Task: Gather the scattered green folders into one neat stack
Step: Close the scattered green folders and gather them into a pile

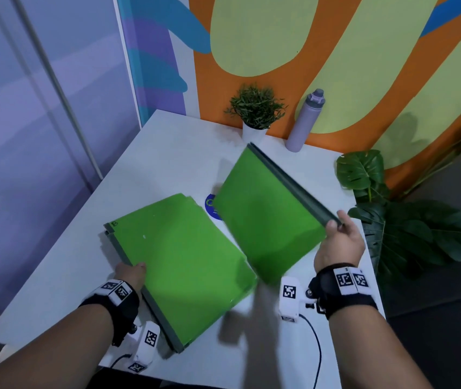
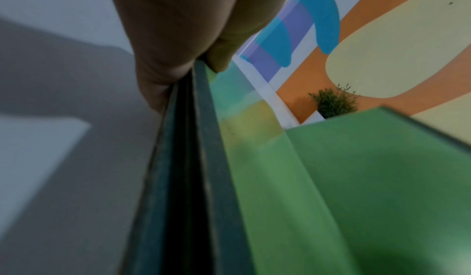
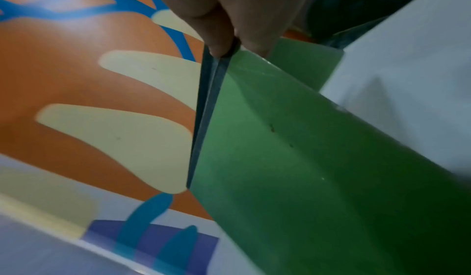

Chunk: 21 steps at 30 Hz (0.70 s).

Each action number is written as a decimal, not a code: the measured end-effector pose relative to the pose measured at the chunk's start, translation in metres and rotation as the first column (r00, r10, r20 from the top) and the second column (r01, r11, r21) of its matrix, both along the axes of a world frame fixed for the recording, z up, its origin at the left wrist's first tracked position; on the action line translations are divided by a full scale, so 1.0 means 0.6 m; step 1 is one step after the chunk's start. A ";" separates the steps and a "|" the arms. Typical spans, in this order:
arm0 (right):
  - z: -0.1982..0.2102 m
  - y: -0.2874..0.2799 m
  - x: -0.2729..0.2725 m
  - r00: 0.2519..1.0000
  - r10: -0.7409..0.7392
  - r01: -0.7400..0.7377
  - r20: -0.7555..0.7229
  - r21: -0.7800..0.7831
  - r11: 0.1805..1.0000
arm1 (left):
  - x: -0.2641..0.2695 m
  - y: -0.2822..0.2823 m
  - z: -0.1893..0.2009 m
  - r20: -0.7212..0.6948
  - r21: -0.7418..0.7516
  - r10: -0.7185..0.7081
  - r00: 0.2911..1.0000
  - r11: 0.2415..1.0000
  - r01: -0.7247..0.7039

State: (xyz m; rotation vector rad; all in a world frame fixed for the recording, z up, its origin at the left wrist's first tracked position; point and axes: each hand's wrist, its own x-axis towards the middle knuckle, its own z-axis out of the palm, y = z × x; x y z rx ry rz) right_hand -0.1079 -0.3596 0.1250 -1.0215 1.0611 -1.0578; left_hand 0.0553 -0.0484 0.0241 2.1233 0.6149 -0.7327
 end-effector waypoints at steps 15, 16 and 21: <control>-0.106 0.185 -0.004 0.272 0.847 -0.891 -0.457 0.212 0.401 | 0.000 -0.042 0.016 -0.273 -0.598 0.210 0.939 0.727 -0.337; -0.121 0.191 -0.014 0.169 0.855 -0.918 -0.490 0.237 0.317 | -0.005 -0.043 0.022 -0.262 -0.575 0.201 0.944 0.753 -0.320; -0.169 0.189 -0.041 -0.284 0.702 -0.934 -0.653 0.354 -0.048 | -0.027 -0.045 0.019 -0.123 -0.137 -0.018 0.992 0.991 0.001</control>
